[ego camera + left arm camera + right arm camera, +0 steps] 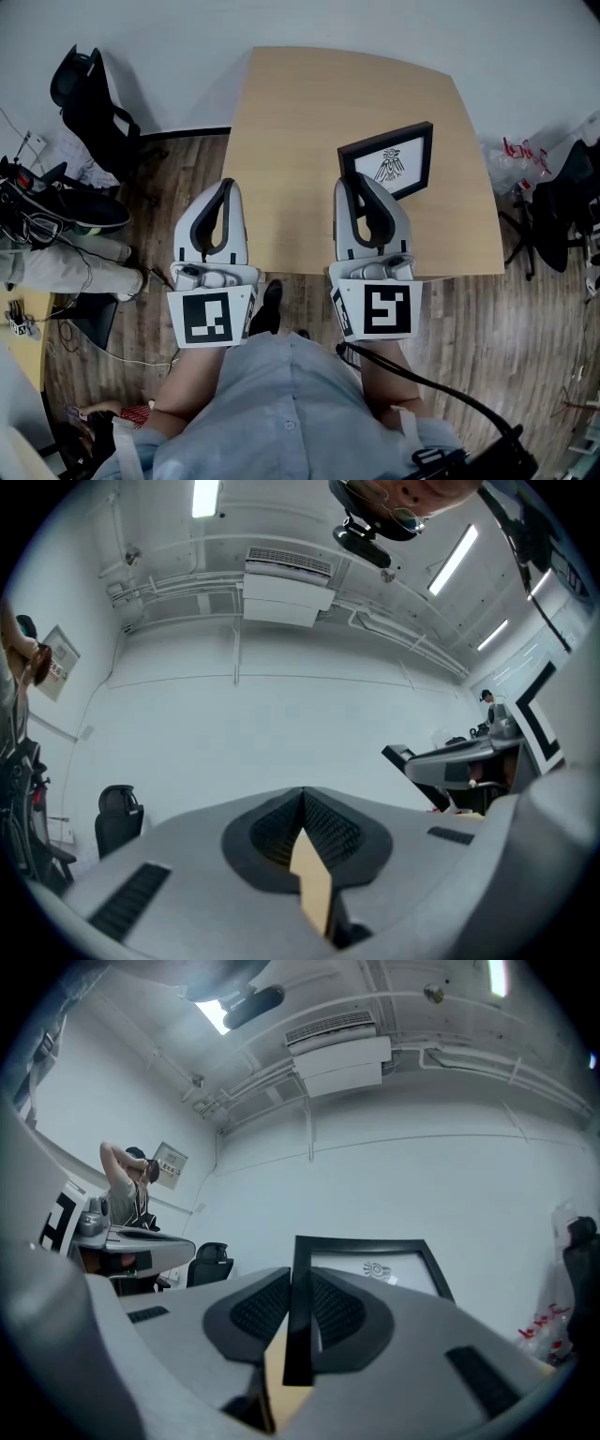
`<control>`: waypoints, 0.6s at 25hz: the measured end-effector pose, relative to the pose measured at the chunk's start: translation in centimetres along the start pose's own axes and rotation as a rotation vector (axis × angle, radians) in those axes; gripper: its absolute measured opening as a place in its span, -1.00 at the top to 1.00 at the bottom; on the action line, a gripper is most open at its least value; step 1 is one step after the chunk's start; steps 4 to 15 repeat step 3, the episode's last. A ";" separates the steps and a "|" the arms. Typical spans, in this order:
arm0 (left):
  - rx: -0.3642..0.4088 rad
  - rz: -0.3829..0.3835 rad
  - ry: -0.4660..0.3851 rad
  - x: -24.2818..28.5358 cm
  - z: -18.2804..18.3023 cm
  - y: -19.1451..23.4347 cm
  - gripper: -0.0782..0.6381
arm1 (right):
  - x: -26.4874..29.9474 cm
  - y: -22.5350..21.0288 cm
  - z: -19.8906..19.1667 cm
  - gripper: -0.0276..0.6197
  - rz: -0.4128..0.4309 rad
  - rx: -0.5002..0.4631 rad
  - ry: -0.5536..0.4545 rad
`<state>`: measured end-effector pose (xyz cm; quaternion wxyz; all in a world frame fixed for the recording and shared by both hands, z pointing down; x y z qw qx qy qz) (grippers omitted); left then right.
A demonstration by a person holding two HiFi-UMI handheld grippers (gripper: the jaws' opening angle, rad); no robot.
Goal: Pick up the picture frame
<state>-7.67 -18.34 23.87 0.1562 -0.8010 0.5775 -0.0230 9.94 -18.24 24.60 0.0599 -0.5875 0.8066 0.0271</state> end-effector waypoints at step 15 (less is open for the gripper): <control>-0.020 0.005 0.006 -0.1 0.0 -0.1 0.78 | -0.1 0.1 -0.1 0.72 0.001 0.000 -0.001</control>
Point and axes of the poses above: the fingertips, and each gripper's own axes: x forward along the fingers, y to its left, z out of its top, the point moved 5 cm from there along -x, backward along the fingers, and after that the axes turned 6 degrees about x, right-handed, at the moved point
